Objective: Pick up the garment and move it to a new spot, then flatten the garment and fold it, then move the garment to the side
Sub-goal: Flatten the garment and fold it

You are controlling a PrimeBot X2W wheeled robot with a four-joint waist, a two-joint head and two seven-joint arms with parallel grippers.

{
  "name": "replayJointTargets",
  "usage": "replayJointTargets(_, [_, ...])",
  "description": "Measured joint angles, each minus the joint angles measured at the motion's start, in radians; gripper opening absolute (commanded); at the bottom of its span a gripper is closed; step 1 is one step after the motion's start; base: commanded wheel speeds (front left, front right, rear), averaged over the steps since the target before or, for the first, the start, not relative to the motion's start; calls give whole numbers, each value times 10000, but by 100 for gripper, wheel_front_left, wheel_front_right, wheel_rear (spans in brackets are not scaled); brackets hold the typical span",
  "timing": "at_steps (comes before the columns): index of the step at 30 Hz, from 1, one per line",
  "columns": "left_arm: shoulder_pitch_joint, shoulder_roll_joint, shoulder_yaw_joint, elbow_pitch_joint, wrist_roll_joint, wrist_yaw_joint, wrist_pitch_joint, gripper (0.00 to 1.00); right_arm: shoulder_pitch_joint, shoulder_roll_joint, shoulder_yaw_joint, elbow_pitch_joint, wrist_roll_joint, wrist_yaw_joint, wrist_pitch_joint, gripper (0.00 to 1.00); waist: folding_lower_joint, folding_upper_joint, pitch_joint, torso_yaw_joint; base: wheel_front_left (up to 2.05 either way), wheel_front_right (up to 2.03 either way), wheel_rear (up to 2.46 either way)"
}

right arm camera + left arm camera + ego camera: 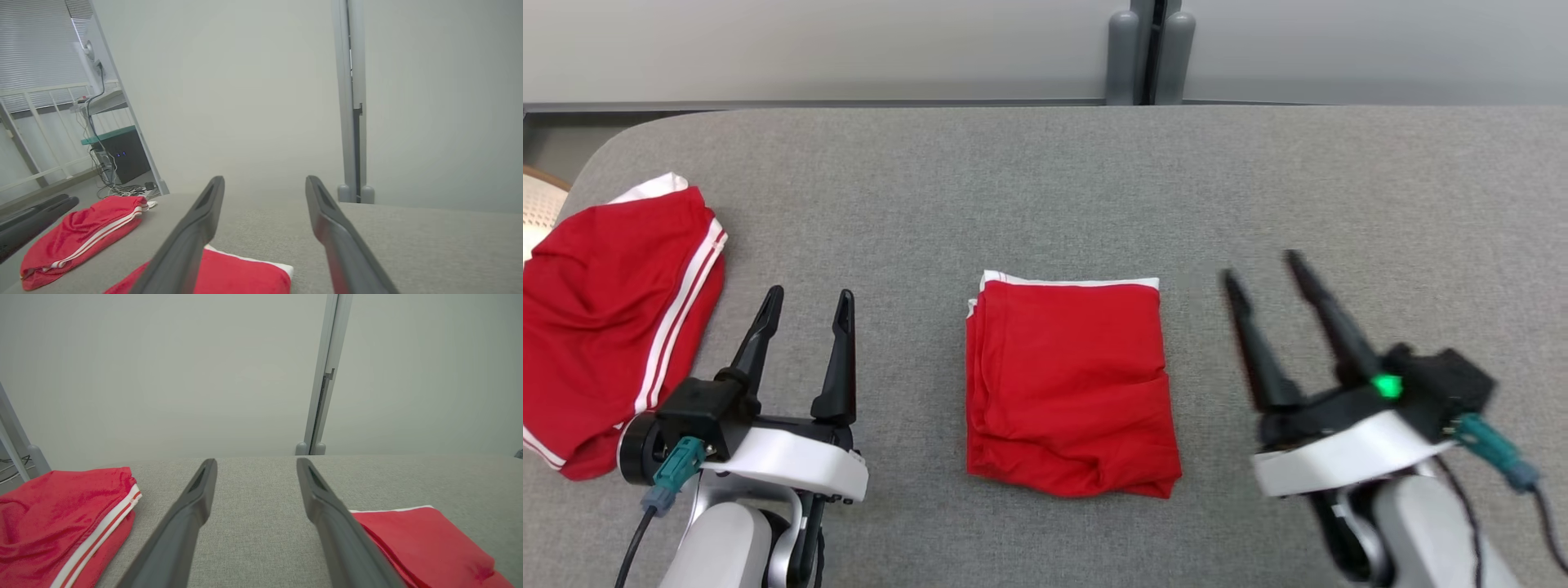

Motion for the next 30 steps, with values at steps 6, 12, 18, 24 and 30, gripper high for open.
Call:
replayJointTargets(6, [272, 194, 46, -140, 0, 163, 121, 100, 1121, -107, -2295, -378, -502, 0, 322, 100, 0, 0, -265, -189, 0, 0, 0])
replayJointTargets(12, [642, 382, 23, -209, 15, 203, 261, 100, 1821, -29, -2987, -665, -669, 0, 683, 100, 0, 0, -591, -325, 0, 0, 0])
replayJointTargets(18, [1229, 554, -102, -238, 58, 270, 439, 100, 2423, 36, -3112, -813, -752, 0, 953, 100, 0, 0, -1115, -363, 0, 0, 0])
replayJointTargets(24, [1762, 656, -171, -376, 65, 368, 617, 100, 2939, 31, -3112, -984, -767, 0, 1216, 100, 0, 0, -1621, -367, 0, 0, 0])
replayJointTargets(30, [2091, 704, -140, -602, 25, 523, 709, 100, 3442, -2, -3154, -1256, -773, 0, 1482, 100, 0, 0, -2036, -314, 0, 0, 0])
